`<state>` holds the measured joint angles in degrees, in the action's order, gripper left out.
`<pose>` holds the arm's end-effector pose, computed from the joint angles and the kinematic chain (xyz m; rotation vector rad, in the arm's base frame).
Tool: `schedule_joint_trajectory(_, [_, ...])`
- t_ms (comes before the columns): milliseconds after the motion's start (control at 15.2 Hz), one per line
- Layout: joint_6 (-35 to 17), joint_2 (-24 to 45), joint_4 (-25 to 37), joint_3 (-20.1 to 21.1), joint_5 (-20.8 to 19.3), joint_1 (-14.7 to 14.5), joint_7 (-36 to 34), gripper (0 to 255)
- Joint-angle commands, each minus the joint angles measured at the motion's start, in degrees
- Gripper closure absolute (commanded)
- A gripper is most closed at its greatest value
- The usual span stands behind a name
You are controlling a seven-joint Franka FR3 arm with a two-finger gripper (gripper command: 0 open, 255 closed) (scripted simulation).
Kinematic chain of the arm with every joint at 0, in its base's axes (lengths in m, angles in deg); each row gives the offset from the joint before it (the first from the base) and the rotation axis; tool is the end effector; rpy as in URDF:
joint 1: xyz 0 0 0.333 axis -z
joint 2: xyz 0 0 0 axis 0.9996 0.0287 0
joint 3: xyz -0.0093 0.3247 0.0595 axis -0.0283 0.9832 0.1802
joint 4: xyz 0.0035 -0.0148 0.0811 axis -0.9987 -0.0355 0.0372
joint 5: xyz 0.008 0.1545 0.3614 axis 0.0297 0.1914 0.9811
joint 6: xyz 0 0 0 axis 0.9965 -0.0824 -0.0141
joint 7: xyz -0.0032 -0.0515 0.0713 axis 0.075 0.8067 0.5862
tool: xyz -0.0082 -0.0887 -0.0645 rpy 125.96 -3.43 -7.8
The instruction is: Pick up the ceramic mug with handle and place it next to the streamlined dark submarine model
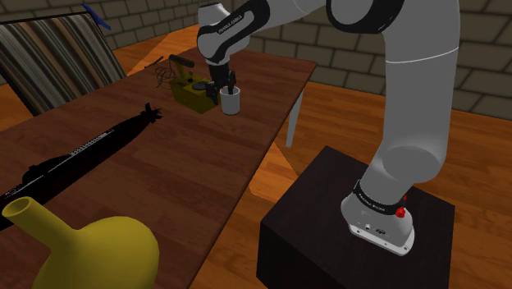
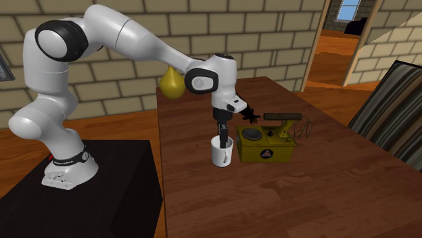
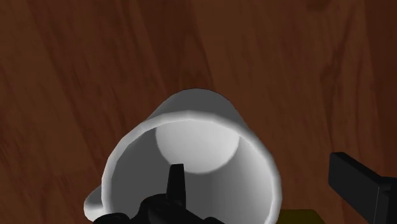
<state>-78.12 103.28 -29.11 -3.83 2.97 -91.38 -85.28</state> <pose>0.6664 0.0146 0.3621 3.0703 0.0809 -0.0070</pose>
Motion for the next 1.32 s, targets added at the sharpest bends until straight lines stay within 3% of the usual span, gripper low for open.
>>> schedule_joint_trajectory(0, [-0.24,0.08,-0.12,0.00,-0.01,0.00,-0.02,0])
schedule_joint_trajectory(330, [-0.23,0.08,-0.11,0.00,-0.01,0.00,-0.02,0])
schedule_joint_trajectory(396, [-0.23,0.08,-0.11,0.00,-0.01,0.00,-0.02,255])
schedule_joint_trajectory(990, [-0.24,0.08,-0.12,0.00,-0.01,0.00,-0.02,255])
schedule_joint_trajectory(1254, [2.34,-1.14,1.24,0.01,0.05,-0.02,0.15,255])
